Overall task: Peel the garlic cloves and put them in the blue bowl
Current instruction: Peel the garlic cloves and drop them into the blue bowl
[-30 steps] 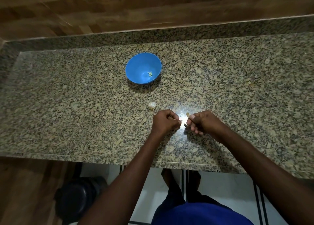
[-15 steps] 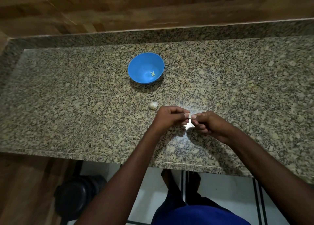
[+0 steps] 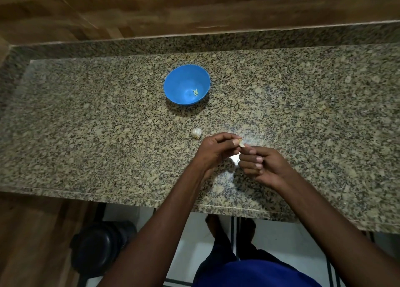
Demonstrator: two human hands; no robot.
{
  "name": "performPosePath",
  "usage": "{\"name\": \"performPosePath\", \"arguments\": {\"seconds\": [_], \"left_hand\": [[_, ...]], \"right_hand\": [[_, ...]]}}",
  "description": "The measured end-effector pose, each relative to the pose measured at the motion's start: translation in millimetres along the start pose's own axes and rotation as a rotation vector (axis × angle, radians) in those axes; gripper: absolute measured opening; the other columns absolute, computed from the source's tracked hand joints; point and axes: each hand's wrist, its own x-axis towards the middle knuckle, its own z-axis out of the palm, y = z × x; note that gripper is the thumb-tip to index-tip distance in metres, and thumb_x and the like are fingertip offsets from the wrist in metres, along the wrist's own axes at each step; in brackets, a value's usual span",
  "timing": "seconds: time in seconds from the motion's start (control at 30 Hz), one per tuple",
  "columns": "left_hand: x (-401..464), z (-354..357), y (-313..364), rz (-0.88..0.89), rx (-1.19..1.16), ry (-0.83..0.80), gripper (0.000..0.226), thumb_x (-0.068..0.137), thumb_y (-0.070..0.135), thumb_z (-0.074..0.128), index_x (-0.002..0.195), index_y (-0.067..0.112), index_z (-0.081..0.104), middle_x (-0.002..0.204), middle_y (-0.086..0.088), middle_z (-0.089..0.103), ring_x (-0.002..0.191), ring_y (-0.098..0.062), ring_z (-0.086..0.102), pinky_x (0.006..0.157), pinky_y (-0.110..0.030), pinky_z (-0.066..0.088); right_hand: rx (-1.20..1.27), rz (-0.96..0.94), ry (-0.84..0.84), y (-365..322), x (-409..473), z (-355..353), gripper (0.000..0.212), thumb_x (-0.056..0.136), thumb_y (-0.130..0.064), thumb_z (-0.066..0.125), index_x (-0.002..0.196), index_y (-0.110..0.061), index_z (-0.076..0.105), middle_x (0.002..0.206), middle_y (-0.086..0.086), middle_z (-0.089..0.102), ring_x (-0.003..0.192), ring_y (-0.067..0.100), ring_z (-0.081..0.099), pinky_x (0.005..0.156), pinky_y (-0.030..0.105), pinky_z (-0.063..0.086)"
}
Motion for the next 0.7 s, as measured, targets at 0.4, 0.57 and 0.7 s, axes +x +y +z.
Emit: {"name": "performPosePath", "arguments": {"seconds": [0.4,0.57,0.7], "left_hand": [[-1.2,-5.7,5.4,-0.028,0.026,0.045,0.011,0.091,-0.003,0.067,0.101,-0.005,0.07,0.085,-0.013,0.069,0.074,-0.017,0.068,0.074,-0.023,0.059],[-0.4,-3.4,7.1,-0.026,-0.056,0.036,0.01,0.091,-0.004,0.066,0.095,0.002,0.072,0.083,-0.01,0.071,0.075,-0.018,0.069,0.074,-0.023,0.059],[0.7,-0.2,2.2,-0.014,0.062,0.134,0.006,0.088,-0.003,0.071,0.089,0.002,0.074,0.078,-0.012,0.072,0.068,-0.018,0.069,0.068,-0.023,0.059]], "right_hand": [[-0.972,-0.396,0.475,-7.7,-7.2,18.0,0.029,0.099,-0.015,0.059,0.074,-0.003,0.069,0.057,0.01,0.061,0.046,0.015,0.051,0.043,0.019,0.037],[-0.304,-0.227,0.348,-3.9,0.1,16.8,0.02,0.089,-0.01,0.054,0.071,-0.004,0.061,0.058,0.002,0.042,0.048,0.009,0.037,0.038,0.016,0.028],[-0.761,-0.354,0.539,-3.0,-3.8,19.2,0.027,0.095,-0.009,0.06,0.069,-0.004,0.067,0.055,0.005,0.055,0.046,0.015,0.046,0.04,0.017,0.034]]}}
